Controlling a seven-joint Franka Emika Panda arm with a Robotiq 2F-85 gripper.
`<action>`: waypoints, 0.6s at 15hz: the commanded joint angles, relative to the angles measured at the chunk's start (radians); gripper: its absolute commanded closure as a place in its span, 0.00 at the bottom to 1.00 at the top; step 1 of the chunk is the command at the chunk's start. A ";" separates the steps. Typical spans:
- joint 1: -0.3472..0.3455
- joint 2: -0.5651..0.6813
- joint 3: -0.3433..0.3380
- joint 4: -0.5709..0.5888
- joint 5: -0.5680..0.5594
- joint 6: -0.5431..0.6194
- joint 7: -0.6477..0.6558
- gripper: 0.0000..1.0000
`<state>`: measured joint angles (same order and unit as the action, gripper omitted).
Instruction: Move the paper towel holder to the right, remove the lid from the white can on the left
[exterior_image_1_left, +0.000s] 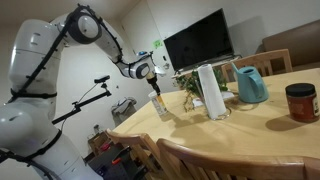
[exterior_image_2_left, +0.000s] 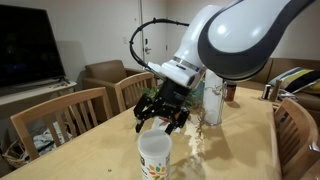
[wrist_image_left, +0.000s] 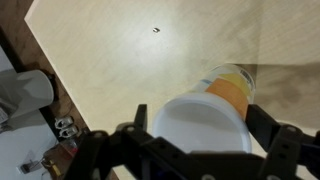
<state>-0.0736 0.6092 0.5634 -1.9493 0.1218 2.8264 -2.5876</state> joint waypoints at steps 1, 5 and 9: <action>-0.020 -0.025 0.024 -0.026 0.002 0.024 -0.023 0.00; -0.024 -0.032 0.031 -0.034 0.005 0.031 -0.023 0.00; -0.039 -0.040 0.045 -0.047 0.009 0.039 -0.024 0.00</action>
<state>-0.0852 0.6058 0.5833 -1.9514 0.1218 2.8270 -2.5877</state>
